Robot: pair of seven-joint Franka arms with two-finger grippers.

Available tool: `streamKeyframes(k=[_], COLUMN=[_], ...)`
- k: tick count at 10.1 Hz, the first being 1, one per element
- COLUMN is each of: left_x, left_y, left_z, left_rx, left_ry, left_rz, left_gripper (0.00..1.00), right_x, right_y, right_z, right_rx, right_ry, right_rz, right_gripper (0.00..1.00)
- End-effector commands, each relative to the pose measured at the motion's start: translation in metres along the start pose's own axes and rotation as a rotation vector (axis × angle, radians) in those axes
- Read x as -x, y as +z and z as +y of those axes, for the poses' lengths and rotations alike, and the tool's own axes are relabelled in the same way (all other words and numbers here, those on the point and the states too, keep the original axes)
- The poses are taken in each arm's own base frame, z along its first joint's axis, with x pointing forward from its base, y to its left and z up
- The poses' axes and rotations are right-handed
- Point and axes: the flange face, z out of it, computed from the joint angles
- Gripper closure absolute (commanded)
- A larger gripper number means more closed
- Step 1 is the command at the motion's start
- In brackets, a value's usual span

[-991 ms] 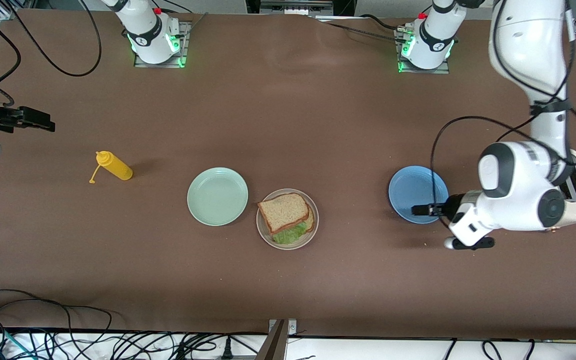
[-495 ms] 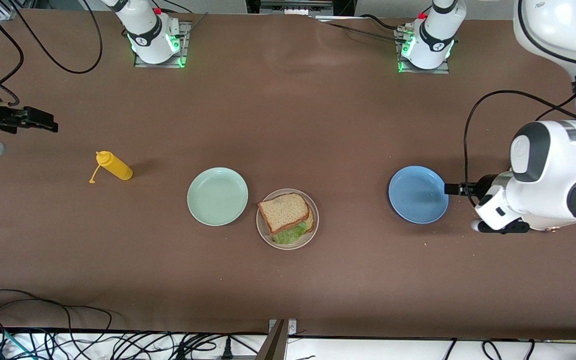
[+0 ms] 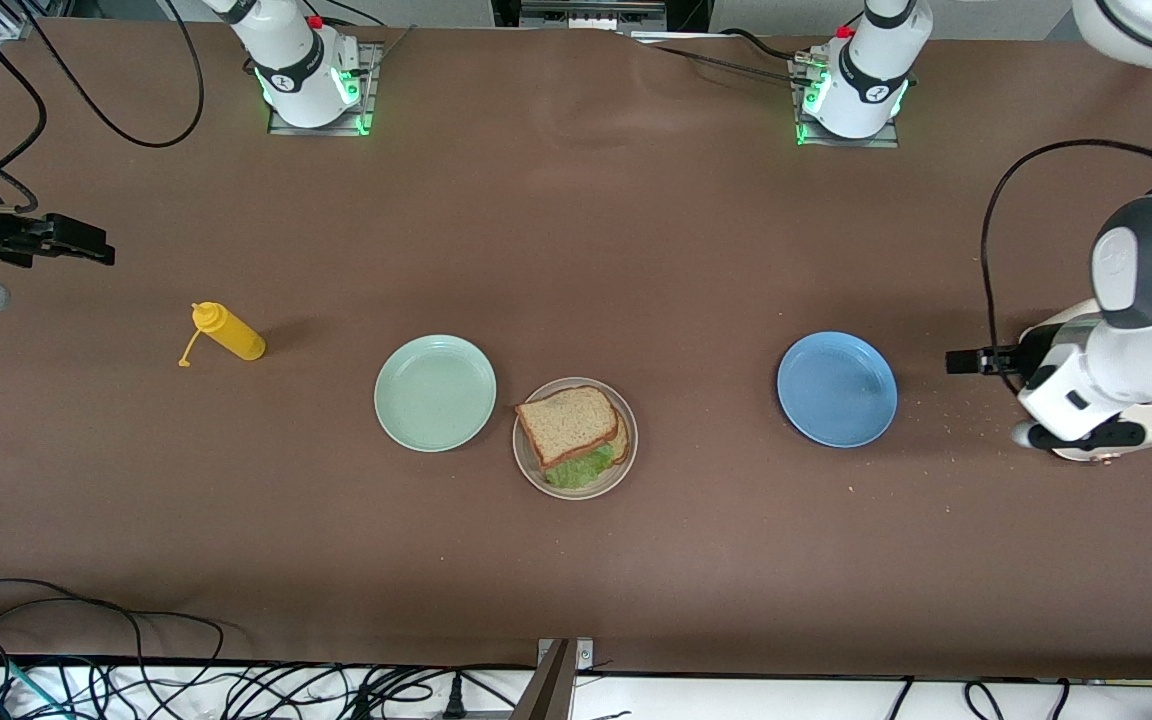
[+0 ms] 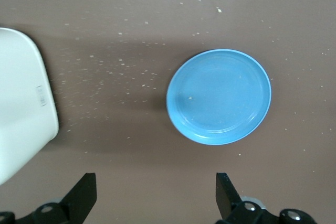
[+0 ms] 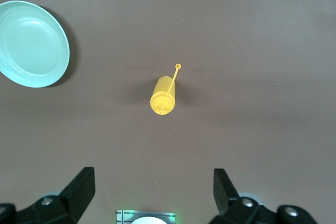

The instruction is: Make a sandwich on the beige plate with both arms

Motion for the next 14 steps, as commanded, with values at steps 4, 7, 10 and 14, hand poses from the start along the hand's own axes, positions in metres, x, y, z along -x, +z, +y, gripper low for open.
streamKeyframes(k=[4, 7, 10, 14], left_x=[0.037, 0.067, 0.096, 0.119], left_y=[-0.049, -0.088, -0.125, -0.119], left_z=[-0.024, -0.026, -0.018, 0.013], left_rx=[-0.007, 0.039, 0.046, 0.035], left_ry=[-0.015, -0.001, 0.015, 0.082], left_rz=[0.097, 0.235, 0.318, 0.286], left_gripper=[0.00, 0.00, 0.00, 0.00], right_x=[0.006, 0.005, 0.004, -0.003], right_y=[-0.002, -0.002, -0.002, -0.004], right_z=[0.001, 0.001, 0.001, 0.001], right_rx=[0.010, 0.009, 0.008, 0.006], right_ry=[0.016, 0.016, 0.016, 0.014], right_rz=[0.008, 0.008, 0.013, 0.013], right_gripper=[0.00, 0.00, 0.00, 0.00])
